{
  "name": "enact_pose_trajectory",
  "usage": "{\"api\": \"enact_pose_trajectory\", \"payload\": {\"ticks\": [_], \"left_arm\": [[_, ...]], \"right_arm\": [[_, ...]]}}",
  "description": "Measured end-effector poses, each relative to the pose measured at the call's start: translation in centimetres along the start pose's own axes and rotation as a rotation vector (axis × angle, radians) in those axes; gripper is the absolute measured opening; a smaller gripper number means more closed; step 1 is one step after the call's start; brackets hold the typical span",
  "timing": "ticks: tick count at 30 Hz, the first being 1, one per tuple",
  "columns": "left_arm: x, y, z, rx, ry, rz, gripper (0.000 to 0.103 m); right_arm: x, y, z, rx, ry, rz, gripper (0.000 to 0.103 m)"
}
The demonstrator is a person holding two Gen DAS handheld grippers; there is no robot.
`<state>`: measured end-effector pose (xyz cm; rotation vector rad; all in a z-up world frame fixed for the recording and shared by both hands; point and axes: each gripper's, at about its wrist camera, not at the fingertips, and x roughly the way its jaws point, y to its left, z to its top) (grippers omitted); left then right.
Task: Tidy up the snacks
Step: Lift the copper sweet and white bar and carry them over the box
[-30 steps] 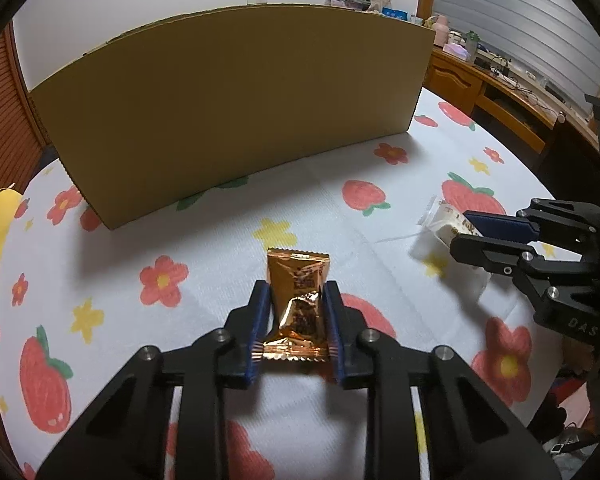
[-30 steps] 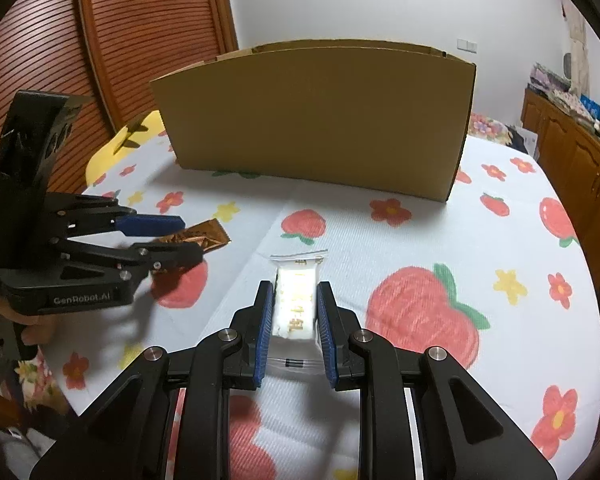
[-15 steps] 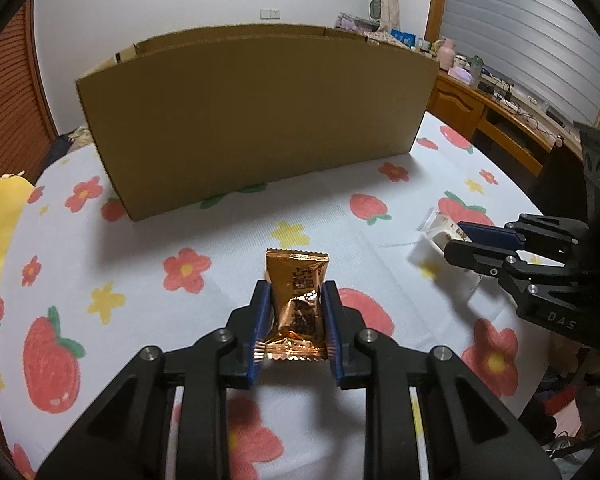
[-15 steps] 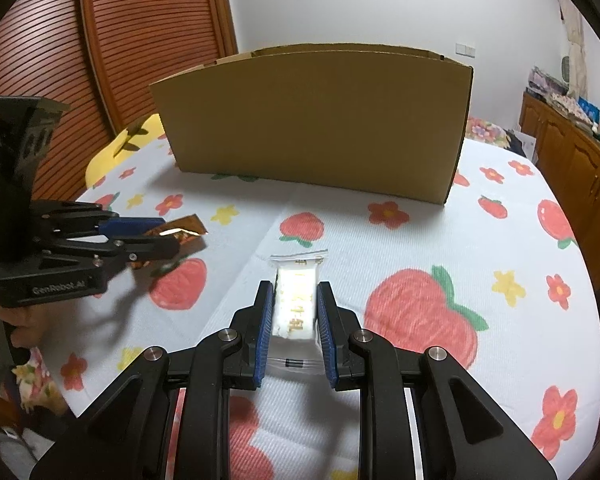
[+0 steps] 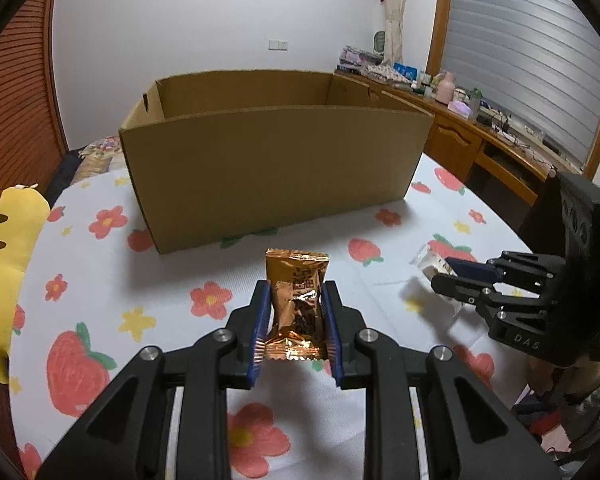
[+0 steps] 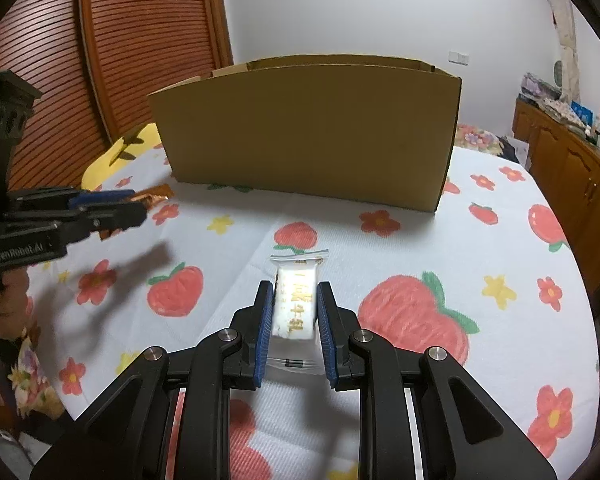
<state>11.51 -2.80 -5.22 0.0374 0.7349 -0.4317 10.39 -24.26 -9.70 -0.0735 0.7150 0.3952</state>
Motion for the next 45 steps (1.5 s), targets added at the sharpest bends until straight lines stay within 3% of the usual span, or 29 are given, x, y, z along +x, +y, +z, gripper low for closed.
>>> {"api": "enact_pose_trajectory", "payload": {"ticks": [16,32,45], "left_arm": [[-2.6,1.1,3.5,-0.018,-0.105,0.027,0.023],[-3.6,2.1,8.2,0.01,-0.163,0.065,0.023],[-1.8,4.3,12.6,-0.023,-0.18,0.063,0.023]], "right_arm": [[-1.1,-0.4,0.7,0.006,-0.035,-0.019,0.02],[-6.4,-2.5,9.0,-0.035,-0.188,-0.06,0.02],[-5.1,-2.5,13.5,-0.084,-0.223,-0.05,0.02]]}}
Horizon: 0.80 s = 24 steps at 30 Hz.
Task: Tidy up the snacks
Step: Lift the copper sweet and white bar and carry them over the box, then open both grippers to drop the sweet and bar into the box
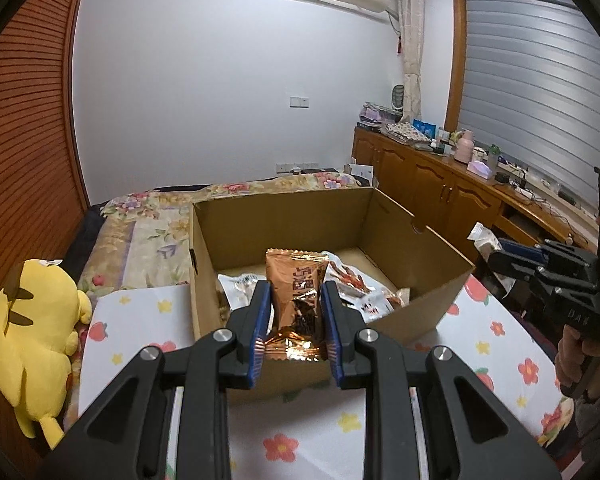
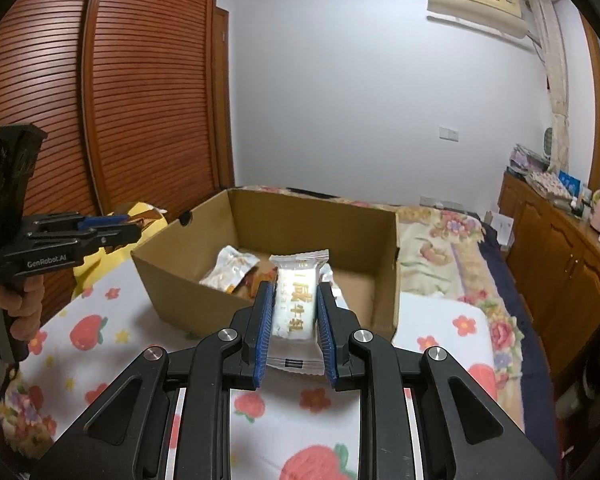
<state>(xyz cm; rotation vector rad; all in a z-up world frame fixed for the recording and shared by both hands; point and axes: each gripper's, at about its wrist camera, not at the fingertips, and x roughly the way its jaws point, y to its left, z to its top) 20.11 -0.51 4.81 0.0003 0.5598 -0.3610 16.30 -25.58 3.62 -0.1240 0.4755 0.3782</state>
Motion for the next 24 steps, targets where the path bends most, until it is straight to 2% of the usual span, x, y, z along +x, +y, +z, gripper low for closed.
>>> {"api": "enact_pose_trajectory", "payload": {"ticks": [9,18,24], "left_arm": [[4.8,0.6,1.9,0.019,0.04,0.012,0.023],[8.6,0.3,1.6,0.03,0.109,0.006,0.023],[9.8,0.2,1.2,0.036,0.163,0.017,0.024]], "right_arm": [[4.7,-1.1,1.5,-0.021,0.021,0.022,0.02],[9.6,-2.7,1.4,0.009,0.07,0.065,0.02],[11.8,-2.0,2.0,0.006,0.104,0.125,0.02]]}}
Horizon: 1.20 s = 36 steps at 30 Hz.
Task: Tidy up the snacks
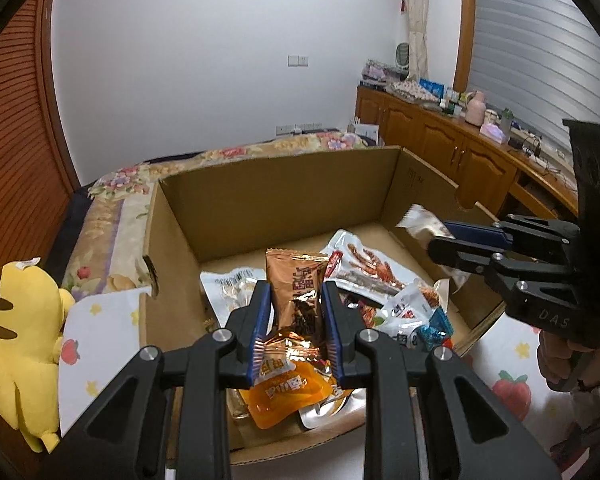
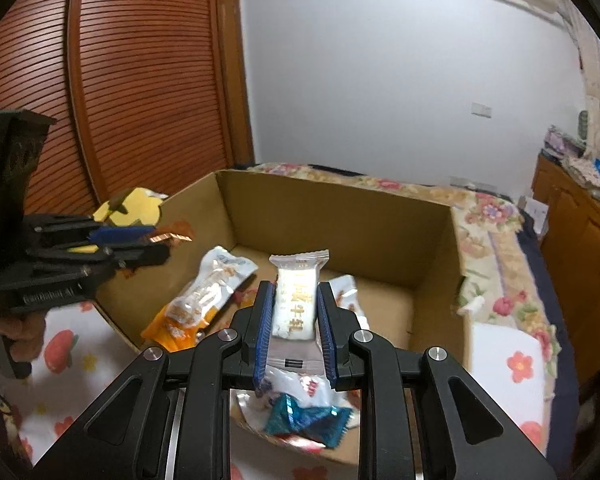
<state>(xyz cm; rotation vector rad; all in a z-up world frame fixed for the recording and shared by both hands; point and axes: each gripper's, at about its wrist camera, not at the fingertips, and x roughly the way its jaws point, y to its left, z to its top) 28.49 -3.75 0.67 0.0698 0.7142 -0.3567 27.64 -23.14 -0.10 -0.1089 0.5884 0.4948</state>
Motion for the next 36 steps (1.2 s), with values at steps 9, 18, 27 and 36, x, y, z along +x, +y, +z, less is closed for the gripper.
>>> {"api": "enact_pose_trajectory", "payload": {"ticks": [9,18,27,36], "left_arm": [[0.6,-0.3,-0.2,0.003,0.023,0.005,0.025],[-0.9,-0.6,-0.3,0.005,-0.009,0.017,0.036],[-4.9,-2.3,-0.7,0.032,-0.06,0.036,0.036],[-8.4,-4.2,-2.3,0.054,-0.095,0.077,0.064]], "right_arm": [[2.6,1.2,-0.4,0.008,0.068,0.062,0.021],[2.1,1.4,-0.7,0.01,0.074,0.049,0.028],[-2.5,2.3,-0.9,0.011,0.017,0.01,0.028],[-7.5,2.9,-1.7,0.024,-0.046,-0.061,0.06]]}}
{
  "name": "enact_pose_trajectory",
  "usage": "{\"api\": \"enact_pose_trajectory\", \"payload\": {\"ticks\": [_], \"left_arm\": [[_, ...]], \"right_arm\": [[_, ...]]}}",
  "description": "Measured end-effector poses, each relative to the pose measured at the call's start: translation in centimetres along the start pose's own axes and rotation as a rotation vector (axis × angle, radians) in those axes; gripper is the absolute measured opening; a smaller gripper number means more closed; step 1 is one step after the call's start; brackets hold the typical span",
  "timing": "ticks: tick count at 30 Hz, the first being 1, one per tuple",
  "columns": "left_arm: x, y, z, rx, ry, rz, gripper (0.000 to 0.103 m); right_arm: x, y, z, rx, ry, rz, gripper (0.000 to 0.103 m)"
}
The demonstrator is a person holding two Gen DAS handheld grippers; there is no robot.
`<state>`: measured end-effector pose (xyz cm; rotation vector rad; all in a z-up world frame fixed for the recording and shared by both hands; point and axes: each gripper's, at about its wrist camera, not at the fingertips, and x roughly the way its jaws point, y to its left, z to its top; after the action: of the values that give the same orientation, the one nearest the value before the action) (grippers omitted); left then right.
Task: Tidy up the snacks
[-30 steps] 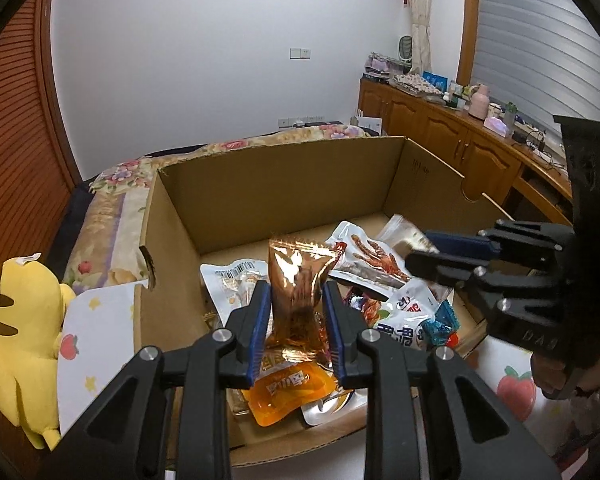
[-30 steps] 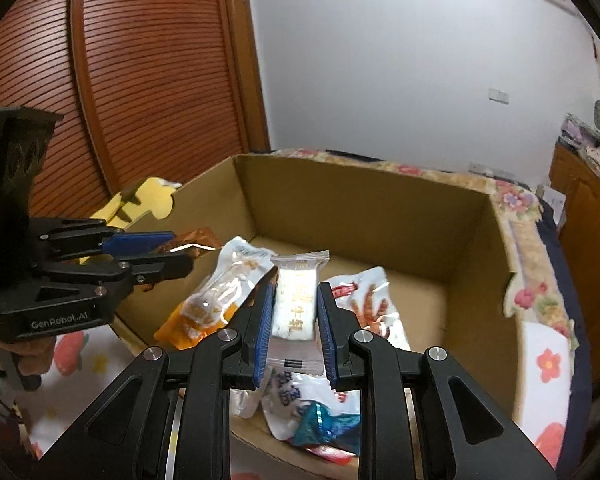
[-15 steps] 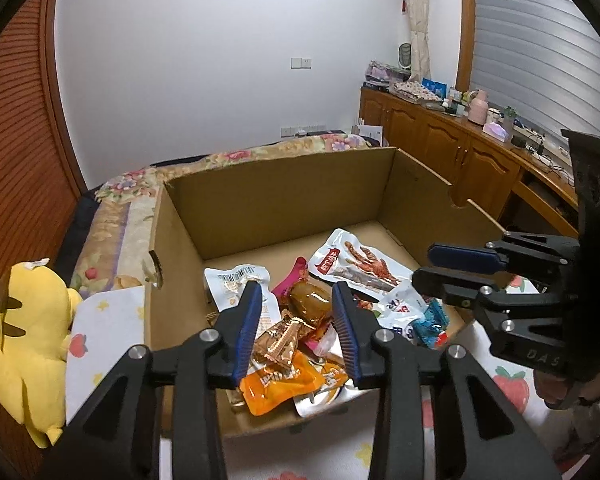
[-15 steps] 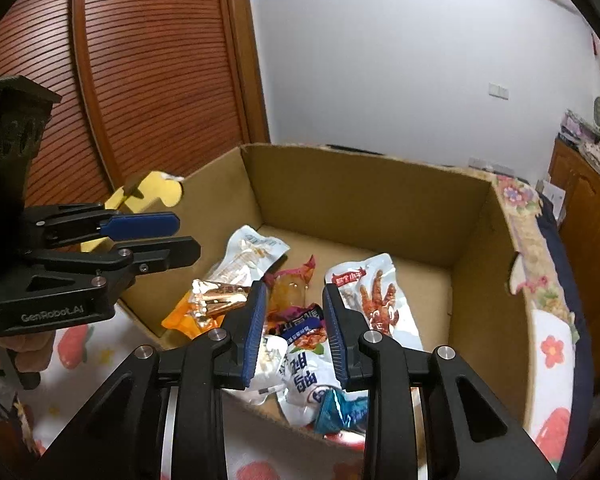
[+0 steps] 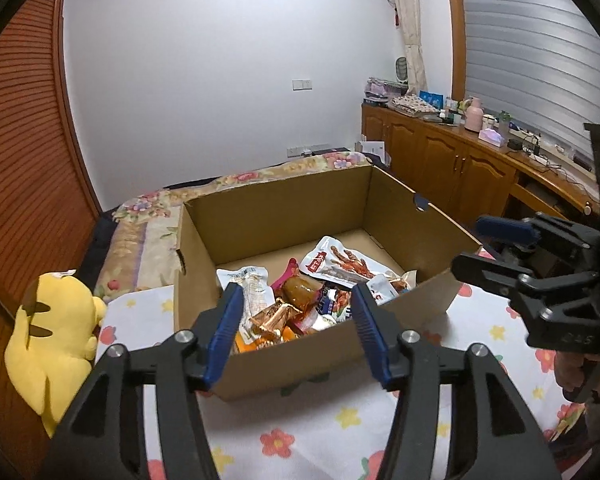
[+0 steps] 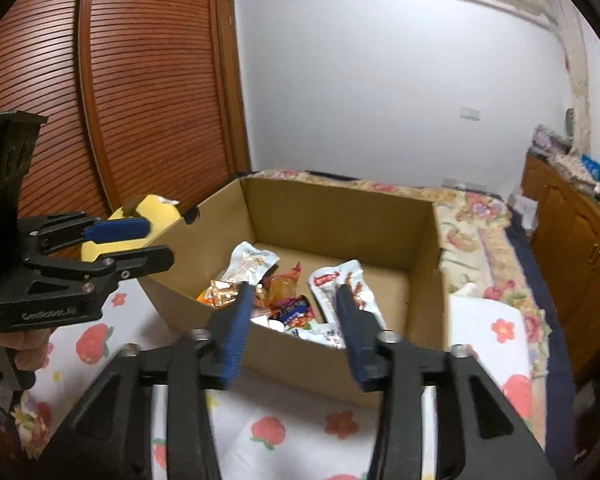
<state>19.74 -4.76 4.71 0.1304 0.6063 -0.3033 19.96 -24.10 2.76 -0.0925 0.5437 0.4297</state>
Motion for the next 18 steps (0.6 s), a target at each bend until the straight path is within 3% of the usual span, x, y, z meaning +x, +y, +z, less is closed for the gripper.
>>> {"api": "enact_pose_trajectory", "payload": {"ticks": [3,5,11,18], "left_arm": [[-1.4,-0.6,-0.5,0.003,-0.034,0.021,0.088],[-2.4,-1.0,-0.7,0.01,-0.061,0.037,0.091],[-5.1,-2.1,-1.4,0.001,-0.116,0.096,0.102],[-6.8,-2.3,-2.4,-0.034,-0.155,0.171,0.103]], "right_arm": [[-1.4,0.1,-0.5,0.015,-0.026,-0.027,0.079],[-2.2,0.2,-0.9,0.023,-0.039,-0.047,0.089],[-4.4,0.6,-1.7,0.044,-0.067,-0.109,0.103],[-6.5,1.2,-2.8,0.061,-0.113,-0.207,0.103]]}}
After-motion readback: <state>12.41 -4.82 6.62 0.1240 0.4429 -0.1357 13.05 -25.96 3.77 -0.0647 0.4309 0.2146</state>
